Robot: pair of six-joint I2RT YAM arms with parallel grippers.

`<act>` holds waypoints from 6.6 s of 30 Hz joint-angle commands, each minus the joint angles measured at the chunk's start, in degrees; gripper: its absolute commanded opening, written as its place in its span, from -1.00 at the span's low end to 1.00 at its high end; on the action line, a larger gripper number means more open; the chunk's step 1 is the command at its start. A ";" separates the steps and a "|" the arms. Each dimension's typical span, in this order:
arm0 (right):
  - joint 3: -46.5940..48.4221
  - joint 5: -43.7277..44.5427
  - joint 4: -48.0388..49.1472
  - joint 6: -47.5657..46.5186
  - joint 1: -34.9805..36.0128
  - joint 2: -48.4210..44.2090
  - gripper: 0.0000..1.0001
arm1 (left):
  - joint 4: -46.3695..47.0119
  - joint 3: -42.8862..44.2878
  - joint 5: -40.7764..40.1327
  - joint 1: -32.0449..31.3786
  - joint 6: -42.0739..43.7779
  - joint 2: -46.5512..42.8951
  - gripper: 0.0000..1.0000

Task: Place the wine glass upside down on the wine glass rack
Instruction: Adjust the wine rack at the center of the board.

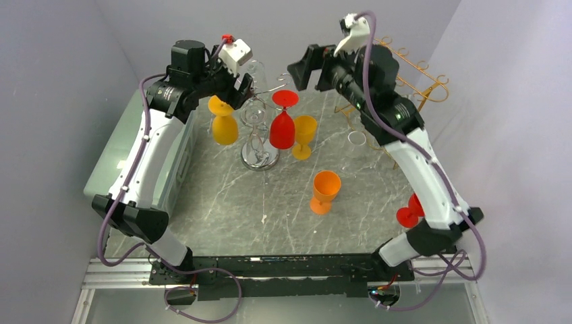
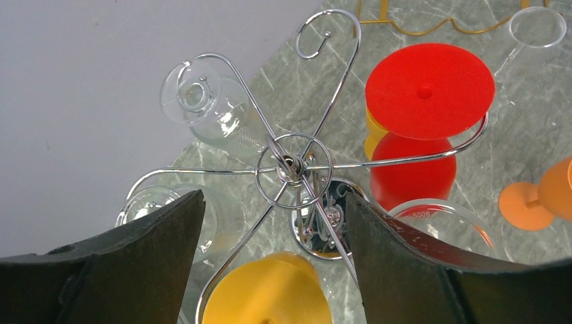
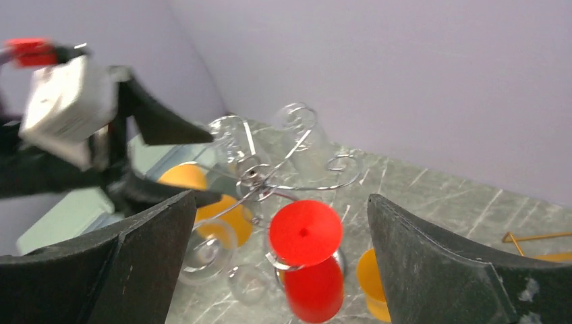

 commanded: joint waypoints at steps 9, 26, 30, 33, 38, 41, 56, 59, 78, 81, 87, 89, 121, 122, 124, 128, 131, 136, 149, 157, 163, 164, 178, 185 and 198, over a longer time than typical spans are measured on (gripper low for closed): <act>7.37 -17.72 2.65 11.23 -13.57 18.77 1.00 | 2.52 -2.55 3.30 0.15 3.33 -1.54 0.42; 2.23 -26.90 15.66 22.65 -15.25 25.17 -0.11 | 2.71 -2.49 3.01 0.15 6.32 -0.59 0.30; 2.33 -24.53 14.07 20.74 -15.17 25.25 -0.13 | 2.20 -1.97 3.19 0.16 6.27 -0.02 0.30; 0.45 -22.40 15.16 19.70 -15.22 23.19 -0.10 | 2.09 -2.10 3.38 0.15 6.48 -0.06 0.28; -0.72 -19.79 16.66 17.77 -15.17 20.58 -0.05 | 2.03 -2.46 3.15 0.15 6.32 -0.15 0.28; -0.45 -18.85 16.51 17.21 -15.20 20.68 -0.03 | 2.65 -3.02 3.25 0.16 6.35 -0.45 0.28; -4.61 -23.80 20.58 22.46 -15.14 22.95 -0.50 | 2.33 -0.63 2.58 0.15 7.82 2.58 0.17; -6.65 -24.10 21.70 22.91 -15.10 21.80 -0.68 | 2.16 0.80 -0.05 0.15 8.29 4.10 0.11; -17.30 -15.89 22.75 23.81 -11.47 13.35 -0.85 | -1.15 9.27 -0.49 0.76 6.23 8.45 -0.02; -15.03 -15.45 20.72 22.77 -11.48 14.61 -0.85 | -1.98 7.50 -0.16 0.79 7.67 6.34 0.20; -12.94 -13.88 19.16 22.08 -11.53 15.83 -0.84 | -2.38 5.25 -0.72 0.80 10.99 2.01 0.48; -12.71 -13.67 19.01 22.15 -11.48 16.17 -0.84 | -4.12 7.10 -0.62 0.77 12.17 1.90 0.52; -18.00 -11.35 21.91 23.95 -10.94 12.03 -0.96 | -3.55 10.60 2.45 -0.86 9.04 9.20 -0.53; -18.57 -11.11 22.18 23.99 -10.77 11.43 -0.96 | -3.49 10.67 2.22 -0.82 9.47 9.26 -0.53; -19.99 -10.55 22.83 24.08 -10.42 10.26 -0.98 | -3.34 10.79 1.65 -0.75 10.47 9.35 -0.53; -23.01 -9.68 24.26 24.64 -9.80 7.75 -1.00 | -2.95 11.32 0.53 -0.60 11.59 9.63 -0.54; -23.84 -9.53 24.06 24.92 -9.25 6.84 -1.00 | -2.38 12.09 -0.77 -0.38 12.25 10.02 -0.54; -25.23 -8.82 23.30 25.29 -7.98 5.91 -1.00 | -1.87 13.64 -1.99 0.86 12.41 11.03 -0.55; -34.39 -4.01 25.11 25.80 -4.12 -1.12 -1.00 | 0.58 13.42 -2.04 1.47 13.65 11.04 -0.54; -39.15 -1.25 25.79 26.42 -1.24 -4.88 -1.00 | 1.30 13.54 -1.87 1.47 13.74 11.39 -0.55; -41.09 0.16 26.18 27.31 1.06 -6.16 -1.00 | 1.75 13.99 -1.95 1.47 14.11 11.81 -0.55; -41.28 0.31 26.21 27.44 1.39 -6.25 -1.00 | 1.76 14.07 -1.88 1.47 14.13 11.88 -0.55; -42.09 2.54 25.73 26.73 4.43 -6.27 -1.00 | 3.27 12.65 -0.88 1.47 14.56 10.70 -0.53; -38.60 4.45 22.95 22.60 2.94 -8.71 -0.76 | 4.72 10.27 1.52 1.30 12.25 7.40 -0.15; -38.58 4.59 22.20 20.23 1.99 -12.32 -0.32 | 4.24 8.19 2.44 1.29 7.84 3.47 0.15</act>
